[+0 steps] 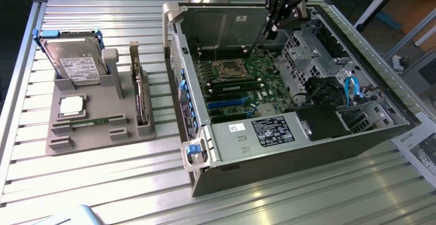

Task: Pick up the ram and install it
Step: 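Press down the ram until it locks into place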

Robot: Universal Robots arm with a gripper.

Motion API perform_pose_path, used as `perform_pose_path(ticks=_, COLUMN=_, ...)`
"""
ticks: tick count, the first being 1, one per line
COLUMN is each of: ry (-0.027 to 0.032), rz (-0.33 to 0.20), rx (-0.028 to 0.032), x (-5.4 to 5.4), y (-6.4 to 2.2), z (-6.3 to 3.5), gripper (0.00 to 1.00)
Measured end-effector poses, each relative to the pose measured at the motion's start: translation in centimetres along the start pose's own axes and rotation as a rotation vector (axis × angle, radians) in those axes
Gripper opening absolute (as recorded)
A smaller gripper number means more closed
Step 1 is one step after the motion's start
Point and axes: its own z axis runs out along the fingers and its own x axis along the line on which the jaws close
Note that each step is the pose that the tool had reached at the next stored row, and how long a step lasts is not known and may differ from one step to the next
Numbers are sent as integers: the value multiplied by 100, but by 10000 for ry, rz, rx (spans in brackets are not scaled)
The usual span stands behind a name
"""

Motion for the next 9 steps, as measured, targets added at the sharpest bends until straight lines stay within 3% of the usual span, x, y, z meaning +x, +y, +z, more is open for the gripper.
perform_pose_path(ticks=3, ry=0, rz=0, rx=0, x=0, y=0, z=0, gripper=18)
perform_pose_path(ticks=4, ry=-1, rz=0, rx=0, x=0, y=0, z=0, gripper=10)
perform_pose_path(ticks=9, ry=0, rz=0, rx=0, x=0, y=0, z=0, gripper=10)
